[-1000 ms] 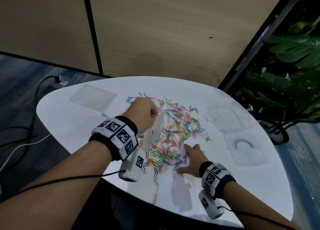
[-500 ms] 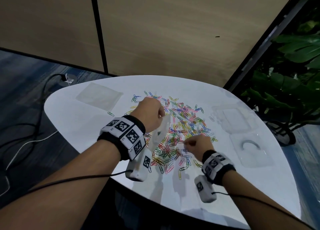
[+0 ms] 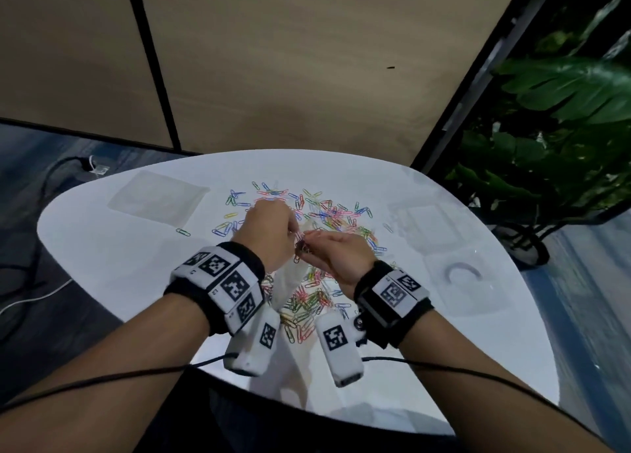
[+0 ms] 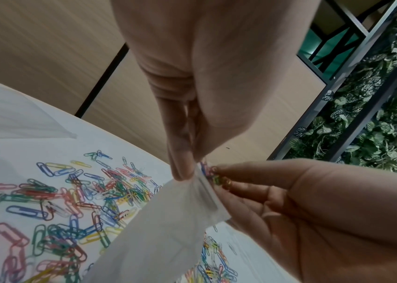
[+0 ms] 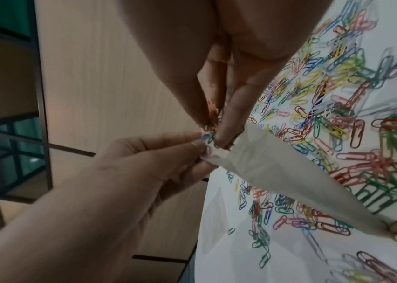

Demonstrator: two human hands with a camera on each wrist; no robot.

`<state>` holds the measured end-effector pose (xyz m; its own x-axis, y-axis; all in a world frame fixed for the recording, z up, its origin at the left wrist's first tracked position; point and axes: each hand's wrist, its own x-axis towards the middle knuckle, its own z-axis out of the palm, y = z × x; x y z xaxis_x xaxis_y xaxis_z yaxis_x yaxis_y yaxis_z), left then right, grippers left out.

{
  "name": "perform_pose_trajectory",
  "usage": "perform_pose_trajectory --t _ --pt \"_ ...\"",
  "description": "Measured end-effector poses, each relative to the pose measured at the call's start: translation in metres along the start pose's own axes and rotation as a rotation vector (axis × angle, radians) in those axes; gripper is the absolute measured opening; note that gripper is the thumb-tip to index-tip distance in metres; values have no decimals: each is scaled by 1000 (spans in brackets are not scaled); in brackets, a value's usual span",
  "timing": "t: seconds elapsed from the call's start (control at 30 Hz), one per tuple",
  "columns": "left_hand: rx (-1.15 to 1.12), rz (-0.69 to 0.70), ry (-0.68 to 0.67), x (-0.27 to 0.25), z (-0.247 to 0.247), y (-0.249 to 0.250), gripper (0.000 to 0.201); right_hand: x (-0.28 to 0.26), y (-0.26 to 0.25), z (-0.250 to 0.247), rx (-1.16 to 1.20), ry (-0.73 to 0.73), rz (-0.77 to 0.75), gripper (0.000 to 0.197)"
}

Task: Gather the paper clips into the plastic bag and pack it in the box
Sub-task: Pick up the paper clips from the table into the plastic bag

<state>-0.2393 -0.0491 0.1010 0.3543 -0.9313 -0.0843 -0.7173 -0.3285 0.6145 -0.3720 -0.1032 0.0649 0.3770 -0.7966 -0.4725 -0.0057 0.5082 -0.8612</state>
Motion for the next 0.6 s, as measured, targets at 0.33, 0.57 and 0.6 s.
perform_pose_trajectory --t 0.33,0.57,0.6 --pt "-15 48 -45 3 2 2 24 -4 -1 7 -990 16 -339 19" --pt "-44 33 53 5 -8 -3 22 -2 -25 -29 -530 -70 -320 18" --pt "-52 29 58 5 -10 -4 22 2 -24 -43 -593 -18 -320 17"
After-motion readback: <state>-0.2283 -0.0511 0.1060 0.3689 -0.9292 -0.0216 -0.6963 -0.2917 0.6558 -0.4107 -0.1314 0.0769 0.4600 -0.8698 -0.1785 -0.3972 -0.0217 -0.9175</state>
